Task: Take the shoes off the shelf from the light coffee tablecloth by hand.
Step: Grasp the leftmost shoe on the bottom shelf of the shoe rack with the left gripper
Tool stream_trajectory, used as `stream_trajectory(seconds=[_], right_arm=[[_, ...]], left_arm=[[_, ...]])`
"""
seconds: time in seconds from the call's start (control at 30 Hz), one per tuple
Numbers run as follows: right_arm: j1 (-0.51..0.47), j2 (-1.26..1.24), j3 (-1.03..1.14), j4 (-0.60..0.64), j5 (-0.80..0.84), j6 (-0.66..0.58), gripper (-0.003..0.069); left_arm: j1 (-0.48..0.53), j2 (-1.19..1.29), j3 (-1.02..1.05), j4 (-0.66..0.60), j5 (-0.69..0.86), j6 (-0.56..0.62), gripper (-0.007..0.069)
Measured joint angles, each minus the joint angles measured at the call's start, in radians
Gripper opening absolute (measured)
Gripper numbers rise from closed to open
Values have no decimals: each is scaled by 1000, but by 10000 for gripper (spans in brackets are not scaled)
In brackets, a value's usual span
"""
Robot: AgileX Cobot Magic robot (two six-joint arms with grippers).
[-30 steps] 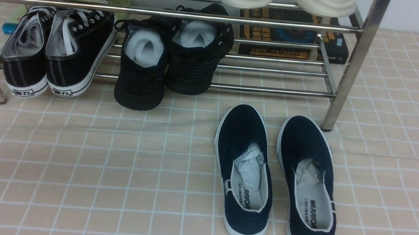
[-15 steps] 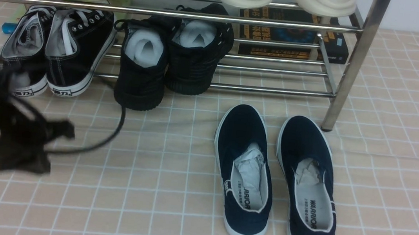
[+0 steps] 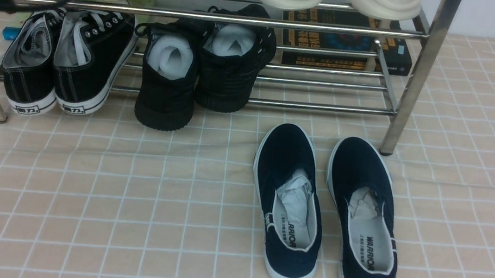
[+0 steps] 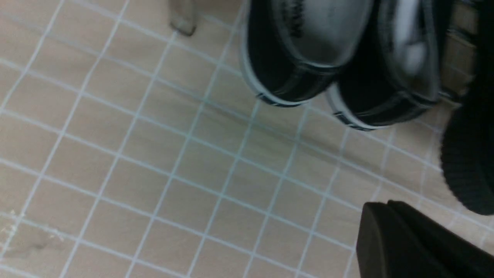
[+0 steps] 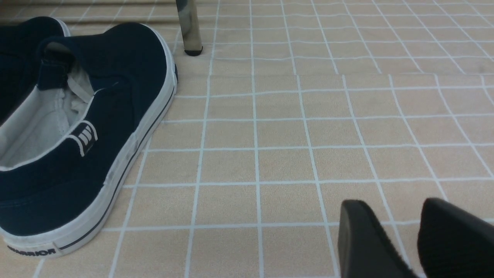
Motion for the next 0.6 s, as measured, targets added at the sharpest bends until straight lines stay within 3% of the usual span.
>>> stream_trajectory(seconds=[0.13,0.37,0.47,0.6], right_arm=[[0,0,0,0,0,0,239],[0,0,0,0,0,0,239],[0,0,0,0,0,0,239],[0,0,0,0,0,0,239]], left_arm=[[24,77,-41,-23,5,18,11],[27,101,-53,60,-209,21,40],[27,121,-53,64,-228,21,70],[27,170,-53,48,-233,21,164]])
